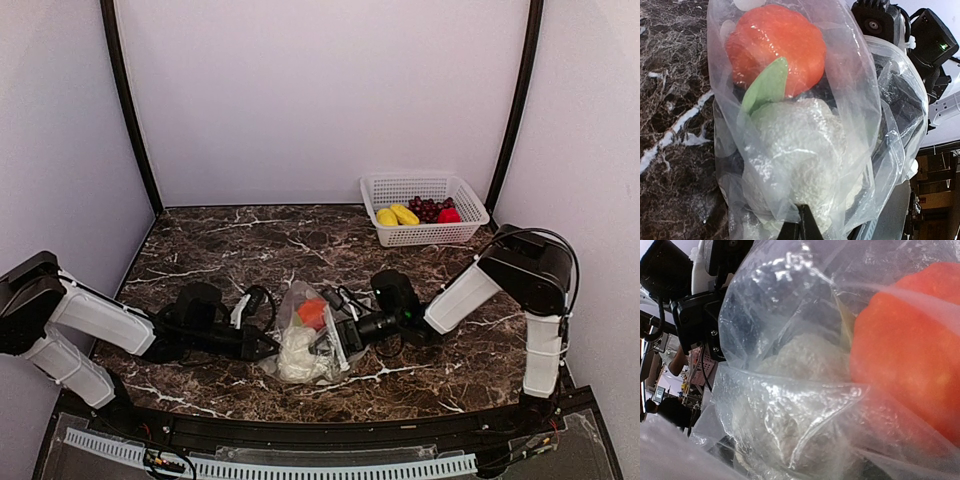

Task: Open the zip-top bag and remove the fake food

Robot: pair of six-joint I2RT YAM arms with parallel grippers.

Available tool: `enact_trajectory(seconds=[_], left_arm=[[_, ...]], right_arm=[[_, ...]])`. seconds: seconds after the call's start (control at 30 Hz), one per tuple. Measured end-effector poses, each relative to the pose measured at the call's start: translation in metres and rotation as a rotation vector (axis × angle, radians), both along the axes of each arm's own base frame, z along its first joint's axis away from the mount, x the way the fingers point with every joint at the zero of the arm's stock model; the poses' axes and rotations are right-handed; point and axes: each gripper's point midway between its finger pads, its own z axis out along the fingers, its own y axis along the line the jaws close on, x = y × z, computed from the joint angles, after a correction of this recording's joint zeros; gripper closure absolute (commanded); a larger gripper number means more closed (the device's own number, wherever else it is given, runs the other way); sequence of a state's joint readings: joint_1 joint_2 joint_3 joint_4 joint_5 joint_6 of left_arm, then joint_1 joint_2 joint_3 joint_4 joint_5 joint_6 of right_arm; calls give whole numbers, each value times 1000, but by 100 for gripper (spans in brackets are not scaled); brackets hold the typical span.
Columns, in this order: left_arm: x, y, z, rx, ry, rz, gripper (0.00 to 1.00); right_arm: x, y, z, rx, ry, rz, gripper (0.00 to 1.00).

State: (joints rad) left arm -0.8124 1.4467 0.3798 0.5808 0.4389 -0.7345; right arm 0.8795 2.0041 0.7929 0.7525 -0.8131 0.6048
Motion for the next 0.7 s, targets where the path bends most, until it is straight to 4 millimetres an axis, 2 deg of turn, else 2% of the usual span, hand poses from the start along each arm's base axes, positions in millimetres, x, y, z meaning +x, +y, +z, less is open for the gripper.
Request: enact_trajectory(seconds=[0.27, 0.43, 0.63, 0.7], left_arm=[[4, -9, -3, -20, 18, 3, 99], [6, -12, -4, -28, 23, 5, 99], [8, -14, -3, -34, 21, 13, 99], [9, -14, -3, -33, 18, 21, 99]], right_arm=[[5, 0, 1, 15, 38, -1, 24], [6, -1, 0, 12, 42, 2, 21], [5, -3, -4, -8, 25, 6, 53], [5, -4, -3, -16, 18, 5, 59]])
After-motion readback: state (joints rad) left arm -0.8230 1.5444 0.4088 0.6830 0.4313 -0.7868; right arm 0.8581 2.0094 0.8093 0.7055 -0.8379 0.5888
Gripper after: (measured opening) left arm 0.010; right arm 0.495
